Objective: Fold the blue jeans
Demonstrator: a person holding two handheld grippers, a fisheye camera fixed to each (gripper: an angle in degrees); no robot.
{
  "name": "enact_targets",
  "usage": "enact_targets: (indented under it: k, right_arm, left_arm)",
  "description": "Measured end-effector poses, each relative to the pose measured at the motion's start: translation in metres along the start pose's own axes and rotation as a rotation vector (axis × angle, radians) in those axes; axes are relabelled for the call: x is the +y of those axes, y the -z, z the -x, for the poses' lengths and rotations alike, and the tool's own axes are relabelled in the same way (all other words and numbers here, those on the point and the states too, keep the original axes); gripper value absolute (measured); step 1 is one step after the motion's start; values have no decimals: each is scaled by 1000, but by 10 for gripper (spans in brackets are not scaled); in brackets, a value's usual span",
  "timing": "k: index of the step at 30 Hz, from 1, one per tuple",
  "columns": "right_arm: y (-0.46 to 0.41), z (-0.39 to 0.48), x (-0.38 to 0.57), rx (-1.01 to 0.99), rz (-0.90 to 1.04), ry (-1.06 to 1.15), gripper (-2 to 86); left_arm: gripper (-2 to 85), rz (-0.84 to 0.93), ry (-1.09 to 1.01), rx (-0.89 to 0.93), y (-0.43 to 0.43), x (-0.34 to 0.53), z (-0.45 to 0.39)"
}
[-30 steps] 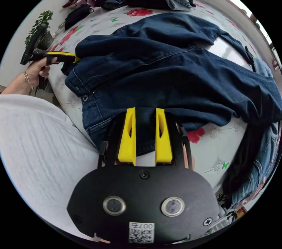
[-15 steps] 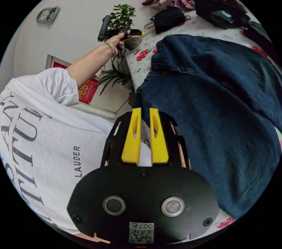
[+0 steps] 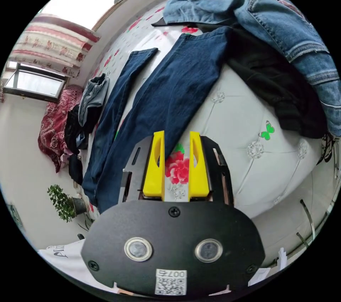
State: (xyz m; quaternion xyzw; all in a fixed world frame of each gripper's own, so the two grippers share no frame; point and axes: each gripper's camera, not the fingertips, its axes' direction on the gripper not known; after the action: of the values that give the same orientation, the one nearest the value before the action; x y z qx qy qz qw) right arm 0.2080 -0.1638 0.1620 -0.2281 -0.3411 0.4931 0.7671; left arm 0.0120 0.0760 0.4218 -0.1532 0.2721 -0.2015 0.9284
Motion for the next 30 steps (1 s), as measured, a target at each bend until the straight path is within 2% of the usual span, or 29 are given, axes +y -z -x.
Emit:
enact_targets:
  k: [2,4,5,7,13,17,20,24,26,28,30]
  right_arm:
    - [7,-23,-24,7,-22,-36,75]
    - [15,-46,-53,5,-46,-57,74]
    - [16,-51,-60,4,-53,-57,74]
    - [24,-71,-87,5,-80,-64,73]
    - [28,-126,-140,-25,-125,-125,66]
    - [16,-149,-154,-27,-113,-172,45]
    - [10,-148,-163,-127,-48,-121,12]
    - [66,-96,-153,-275,-69,148,1]
    - [112,-71,-130,-226,-105,303,1]
    - [151,-56,-84,31,-145,470,3]
    - [143,-75,-56,223,-94,455,7]
  left_arm:
    - [134,42,-1,-39,-15,-4,-16]
    - [79,58,34,-243,-19,-9,-34]
    - [67,65,31,-268,-19,-11,-37]
    - [6,66,28,-249,-7,-14,-44]
    - [-9,-55,90,-176,65,-15,-46]
    - [-9,-92,97,-247,104,-18,-57]
    - [-10,-113,130,-256,135,-24,-56]
    - [-10,-116,113,-298,177,-37,-55]
    - [-10,-94,80,-324,190,-40,-58]
    - [-9,-11,55,-341,187,-39,-51]
    - [-9,104,71,-327,161,-34,-33]
